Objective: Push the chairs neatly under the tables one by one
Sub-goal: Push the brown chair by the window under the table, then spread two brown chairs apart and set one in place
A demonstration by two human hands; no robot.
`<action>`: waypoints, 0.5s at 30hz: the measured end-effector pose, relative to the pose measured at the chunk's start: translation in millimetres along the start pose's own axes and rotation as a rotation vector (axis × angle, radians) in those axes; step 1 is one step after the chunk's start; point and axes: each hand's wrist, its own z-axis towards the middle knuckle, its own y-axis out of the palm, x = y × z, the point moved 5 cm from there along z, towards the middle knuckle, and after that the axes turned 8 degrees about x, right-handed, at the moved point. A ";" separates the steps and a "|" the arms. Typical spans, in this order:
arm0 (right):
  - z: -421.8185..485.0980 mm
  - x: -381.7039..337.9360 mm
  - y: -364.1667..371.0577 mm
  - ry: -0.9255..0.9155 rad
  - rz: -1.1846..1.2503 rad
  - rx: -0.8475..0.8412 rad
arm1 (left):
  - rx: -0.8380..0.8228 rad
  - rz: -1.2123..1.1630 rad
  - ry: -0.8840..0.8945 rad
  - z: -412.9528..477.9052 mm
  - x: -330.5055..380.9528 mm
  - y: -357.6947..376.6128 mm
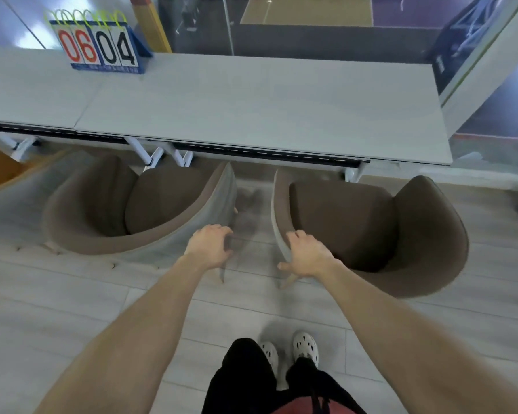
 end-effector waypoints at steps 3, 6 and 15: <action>18.0 -9.8 9.3 0.021 0.003 -0.017 | 0.001 0.043 0.002 10.7 -29.8 4.7; 40.0 -17.4 17.4 0.073 0.013 -0.008 | 0.037 0.092 0.018 27.5 -58.5 7.5; 81.0 -28.5 44.1 0.334 0.020 -0.009 | -0.148 0.109 -0.026 76.9 -150.5 48.3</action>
